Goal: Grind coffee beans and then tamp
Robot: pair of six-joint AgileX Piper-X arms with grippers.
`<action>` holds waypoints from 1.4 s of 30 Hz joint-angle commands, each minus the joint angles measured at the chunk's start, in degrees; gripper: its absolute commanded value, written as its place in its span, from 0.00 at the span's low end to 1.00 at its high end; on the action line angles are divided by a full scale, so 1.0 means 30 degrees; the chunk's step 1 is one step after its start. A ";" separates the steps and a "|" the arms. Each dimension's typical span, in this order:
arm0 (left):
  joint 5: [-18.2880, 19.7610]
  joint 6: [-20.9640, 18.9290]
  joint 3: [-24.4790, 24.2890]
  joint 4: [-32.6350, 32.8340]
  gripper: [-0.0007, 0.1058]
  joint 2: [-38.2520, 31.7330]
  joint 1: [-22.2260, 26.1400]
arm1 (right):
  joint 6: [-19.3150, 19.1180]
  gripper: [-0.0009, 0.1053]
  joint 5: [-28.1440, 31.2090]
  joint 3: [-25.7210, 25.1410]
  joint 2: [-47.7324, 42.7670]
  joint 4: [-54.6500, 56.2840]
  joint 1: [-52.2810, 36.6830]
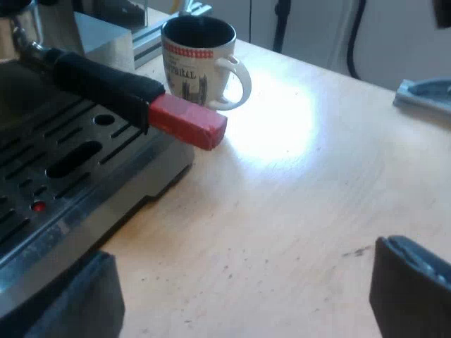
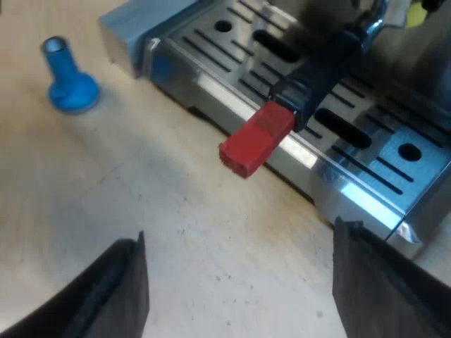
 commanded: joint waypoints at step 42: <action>0.0635 0.1368 0.0927 -0.2342 0.70 0.2051 -0.0201 | 0.9886 0.18 1.5216 0.3886 1.2321 -1.6778 0.6172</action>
